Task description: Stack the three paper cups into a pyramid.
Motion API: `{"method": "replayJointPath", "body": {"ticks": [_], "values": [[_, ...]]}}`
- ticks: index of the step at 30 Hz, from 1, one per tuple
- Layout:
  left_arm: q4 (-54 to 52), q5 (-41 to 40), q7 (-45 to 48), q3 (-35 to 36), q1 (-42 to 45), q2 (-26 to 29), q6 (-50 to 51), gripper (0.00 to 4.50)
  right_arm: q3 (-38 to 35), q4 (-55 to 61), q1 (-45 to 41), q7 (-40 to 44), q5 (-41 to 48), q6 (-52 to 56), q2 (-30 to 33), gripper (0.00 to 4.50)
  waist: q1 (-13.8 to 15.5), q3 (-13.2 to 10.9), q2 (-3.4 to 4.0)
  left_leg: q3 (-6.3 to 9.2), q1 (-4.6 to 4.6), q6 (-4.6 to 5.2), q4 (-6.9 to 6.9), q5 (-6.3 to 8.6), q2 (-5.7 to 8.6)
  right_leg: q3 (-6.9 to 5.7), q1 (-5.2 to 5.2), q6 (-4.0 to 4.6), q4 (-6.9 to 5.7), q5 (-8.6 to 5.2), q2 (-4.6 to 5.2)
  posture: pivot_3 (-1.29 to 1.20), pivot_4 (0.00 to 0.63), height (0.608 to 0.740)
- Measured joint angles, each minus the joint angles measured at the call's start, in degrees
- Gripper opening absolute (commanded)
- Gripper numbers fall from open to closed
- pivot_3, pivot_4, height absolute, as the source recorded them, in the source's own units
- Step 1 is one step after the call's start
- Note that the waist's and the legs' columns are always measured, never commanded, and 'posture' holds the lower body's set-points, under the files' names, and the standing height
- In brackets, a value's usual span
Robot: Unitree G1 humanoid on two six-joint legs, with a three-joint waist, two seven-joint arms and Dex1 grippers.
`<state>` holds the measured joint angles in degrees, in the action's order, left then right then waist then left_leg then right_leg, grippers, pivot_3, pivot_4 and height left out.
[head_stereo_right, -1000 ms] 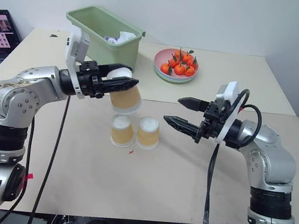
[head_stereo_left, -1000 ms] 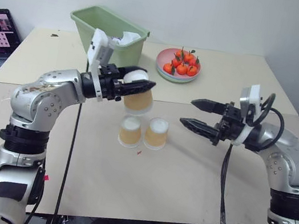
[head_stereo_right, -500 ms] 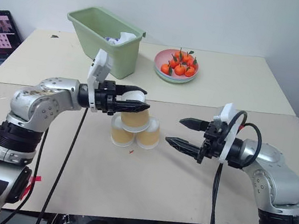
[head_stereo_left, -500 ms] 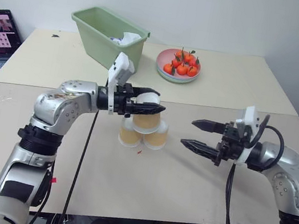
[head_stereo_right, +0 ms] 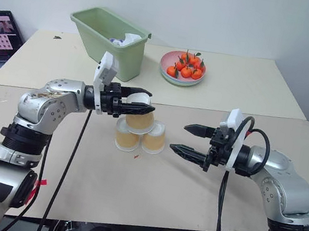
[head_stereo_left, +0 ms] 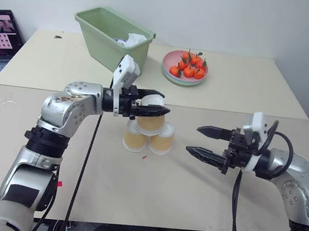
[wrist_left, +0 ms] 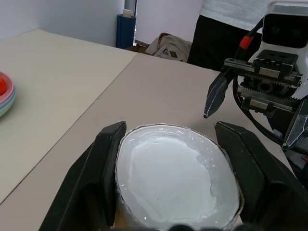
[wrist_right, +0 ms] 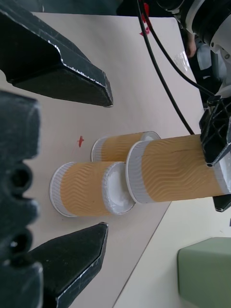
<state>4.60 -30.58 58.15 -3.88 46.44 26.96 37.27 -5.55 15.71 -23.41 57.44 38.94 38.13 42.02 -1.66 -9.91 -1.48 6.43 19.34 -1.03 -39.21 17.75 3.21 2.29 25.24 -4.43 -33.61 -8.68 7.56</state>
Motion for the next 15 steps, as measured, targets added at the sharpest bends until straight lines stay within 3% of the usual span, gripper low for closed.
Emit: {"method": "replayJointPath", "body": {"ticks": [4,9,15], "values": [[-0.1,0.1,0.0,0.0,0.0,-0.2,0.2,4.46,0.1,-0.6,0.0,0.0,-0.4,-0.2,0.0,4.50,0.2,0.0,0.00,0.00,0.00,0.00,0.00,0.00,0.00,0.00,0.00,0.00,-0.01,0.00,0.00,0.00,0.150,0.727],[-1.6,1.2,-1.6,0.3,-0.5,-0.3,-0.7,4.46,0.1,-0.7,-0.1,0.0,-0.4,-0.2,0.0,4.50,0.3,0.0,0.00,0.00,0.01,0.00,0.00,0.00,0.00,0.00,0.00,0.00,-0.02,0.00,0.00,0.00,0.150,0.727],[-9.4,-2.2,-6.8,5.5,-1.2,-0.6,1.6,4.46,0.1,-1.6,-0.4,0.1,-0.4,-0.2,0.0,4.50,0.3,0.0,0.00,0.00,0.00,0.00,0.00,0.00,-0.02,0.01,0.01,0.00,-0.04,0.00,0.00,0.00,0.150,0.727]]}}
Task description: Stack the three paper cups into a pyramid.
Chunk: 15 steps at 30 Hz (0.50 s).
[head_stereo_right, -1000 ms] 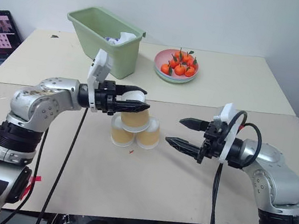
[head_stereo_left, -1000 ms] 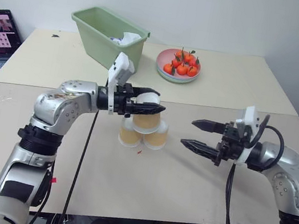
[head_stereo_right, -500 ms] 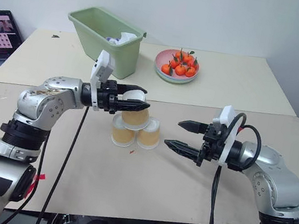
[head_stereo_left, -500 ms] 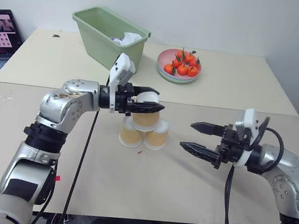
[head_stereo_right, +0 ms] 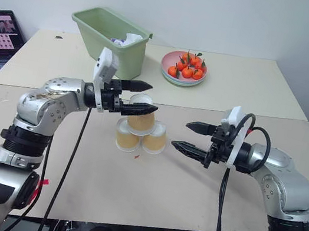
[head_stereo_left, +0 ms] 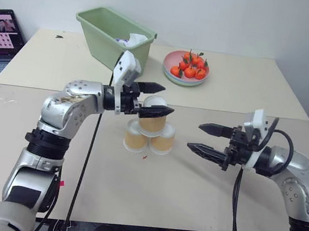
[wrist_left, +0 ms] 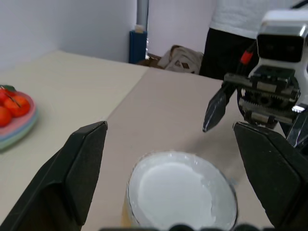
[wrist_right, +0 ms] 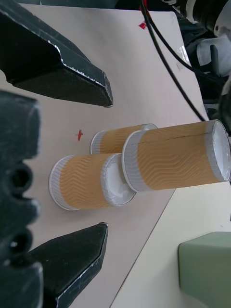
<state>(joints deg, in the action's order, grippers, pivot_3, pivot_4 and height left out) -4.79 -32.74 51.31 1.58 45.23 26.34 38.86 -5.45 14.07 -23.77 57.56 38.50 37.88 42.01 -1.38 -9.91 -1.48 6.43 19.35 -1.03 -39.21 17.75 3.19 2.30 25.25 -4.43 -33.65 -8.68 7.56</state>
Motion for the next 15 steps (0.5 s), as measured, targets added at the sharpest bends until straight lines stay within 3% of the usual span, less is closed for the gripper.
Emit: {"method": "replayJointPath", "body": {"ticks": [5,10,15], "values": [[-9.7,-5.8,-8.8,6.9,-3.8,-0.3,5.6,4.46,0.0,-0.2,-0.2,0.2,0.0,-0.1,0.0,4.50,0.0,0.0,0.01,-0.01,-0.05,0.00,0.00,0.00,0.00,0.02,-0.01,0.00,0.01,0.00,0.00,0.00,0.150,0.727],[-16.3,-8.2,-21.4,14.9,-17.5,-1.3,11.7,4.46,-1.6,-3.4,1.8,-0.5,-1.8,-1.8,0.4,4.50,0.0,0.0,0.00,-0.04,-0.08,-0.01,-0.02,-0.01,0.00,0.07,-0.02,0.00,-0.02,0.00,-0.01,0.00,0.150,0.727],[-19.9,-6.0,-27.7,20.0,-32.2,-2.2,9.5,4.46,-5.1,-12.5,3.8,-6.8,-6.8,-7.4,-1.6,4.50,0.5,0.0,-0.01,-0.10,-0.12,-0.03,-0.02,-0.02,0.00,0.10,-0.02,0.03,0.01,0.01,-0.01,0.00,0.150,0.727]]}}
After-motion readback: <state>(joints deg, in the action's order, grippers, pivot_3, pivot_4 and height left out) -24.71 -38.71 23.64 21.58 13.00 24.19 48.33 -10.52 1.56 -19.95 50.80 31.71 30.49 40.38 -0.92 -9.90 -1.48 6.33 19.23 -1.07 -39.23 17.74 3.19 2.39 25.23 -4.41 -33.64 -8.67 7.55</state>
